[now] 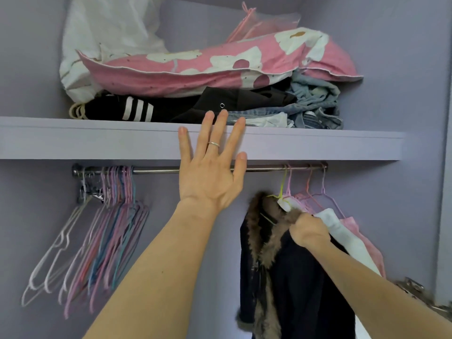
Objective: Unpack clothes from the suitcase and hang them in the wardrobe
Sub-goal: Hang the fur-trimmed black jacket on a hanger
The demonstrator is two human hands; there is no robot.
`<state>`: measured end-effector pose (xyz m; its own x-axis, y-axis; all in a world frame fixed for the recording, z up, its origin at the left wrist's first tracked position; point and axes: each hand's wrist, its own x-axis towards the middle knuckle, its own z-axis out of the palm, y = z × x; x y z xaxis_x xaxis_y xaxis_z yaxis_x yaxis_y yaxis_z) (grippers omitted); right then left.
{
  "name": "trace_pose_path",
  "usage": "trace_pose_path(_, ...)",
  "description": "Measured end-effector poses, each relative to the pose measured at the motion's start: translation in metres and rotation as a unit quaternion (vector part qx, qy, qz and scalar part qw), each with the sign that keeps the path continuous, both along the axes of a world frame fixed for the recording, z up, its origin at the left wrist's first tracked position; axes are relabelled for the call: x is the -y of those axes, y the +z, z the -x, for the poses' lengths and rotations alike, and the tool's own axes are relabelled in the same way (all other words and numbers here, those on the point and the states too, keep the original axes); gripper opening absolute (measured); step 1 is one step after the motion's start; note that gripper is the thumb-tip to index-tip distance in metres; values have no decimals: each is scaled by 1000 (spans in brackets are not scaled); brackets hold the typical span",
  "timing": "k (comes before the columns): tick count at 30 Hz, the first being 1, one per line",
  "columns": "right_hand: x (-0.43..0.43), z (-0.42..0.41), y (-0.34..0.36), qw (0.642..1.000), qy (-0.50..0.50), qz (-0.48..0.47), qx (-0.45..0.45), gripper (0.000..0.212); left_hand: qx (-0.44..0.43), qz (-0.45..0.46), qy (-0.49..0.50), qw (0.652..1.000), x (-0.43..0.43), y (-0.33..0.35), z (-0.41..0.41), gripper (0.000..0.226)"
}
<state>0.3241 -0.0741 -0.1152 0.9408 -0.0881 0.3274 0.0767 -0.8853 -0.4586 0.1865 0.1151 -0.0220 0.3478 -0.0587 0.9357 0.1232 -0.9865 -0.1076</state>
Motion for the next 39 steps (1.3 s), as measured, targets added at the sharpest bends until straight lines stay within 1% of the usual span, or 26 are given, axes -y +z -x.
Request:
trace_pose_path(3, 22, -11, 3, 998, -41, 46, -20, 27, 19, -5, -6, 1000, 0, -2, -6, 61)
trace_pose_path(5, 29, -15, 5, 994, -57, 94, -10, 28, 21, -2, -10, 1000, 2, -2, -9, 61)
trace_pose_path(8, 16, -12, 1, 981, -37, 191, 16, 30, 25, -1, -11, 1000, 1, -3, -11, 61)
trace_pose_path(10, 1, -8, -7, 975, -20, 218, 33, 28, 31, -5, -7, 999, -2, -2, -11, 60)
trace_pose_path(14, 0, -5, -10, 989, -28, 144, 22, 26, 28, 2, -5, 1000, -2, -6, -11, 60)
trace_pose_path(16, 9, -3, -3, 991, -21, 133, 6, 28, 9, 8, -9, 1000, 0, -7, -10, 60)
trace_pose_path(18, 19, 0, 4, 995, -10, 103, -6, 29, -13, 12, -14, 1000, 1, -6, -8, 61)
trace_pose_path(19, 24, 4, 6, 994, -7, 106, -15, 29, -29, 13, -11, 999, 2, -5, -6, 61)
trace_pose_path(21, 29, 16, 11, 993, 3, 115, -37, 34, -63, 23, -1, 998, 2, -7, -1, 61)
trace_pose_path(23, 31, 34, 22, 993, 21, 110, -37, 43, -95, 44, 13, 994, 1, -7, 7, 61)
trace_pose_path(25, 37, 55, 40, 996, 49, 63, -35, 54, -133, 58, 22, 989, 2, -1, 15, 64)
trace_pose_path(26, 44, 68, 52, 997, 61, 42, -37, 55, -154, 64, 28, 986, 5, 5, 21, 68)
trace_pose_path(28, 56, 99, 74, 996, 83, 25, -36, 53, -212, 82, 41, 973, 11, 20, 33, 75)
trace_pose_path(30, 71, 137, 90, 993, 103, 32, -38, 49, -281, 109, 39, 953, 21, 31, 49, 80)
trace_pose_path(32, 88, 172, 103, 992, 112, 37, -38, 47, -356, 112, 38, 927, 30, 41, 68, 81)
trace_pose_path(34, 107, 210, 118, 991, 119, 48, -27, 44, -417, 113, 14, 902, 45, 48, 95, 79)
trace_pose_path(38, 136, 273, 132, 993, 116, 28, 5, 40, -439, 143, -86, 883, 74, 41, 148, 77)
trace_pose_path(39, 140, 286, 131, 993, 117, 16, 8, 39, -423, 164, -113, 884, 79, 34, 159, 77)
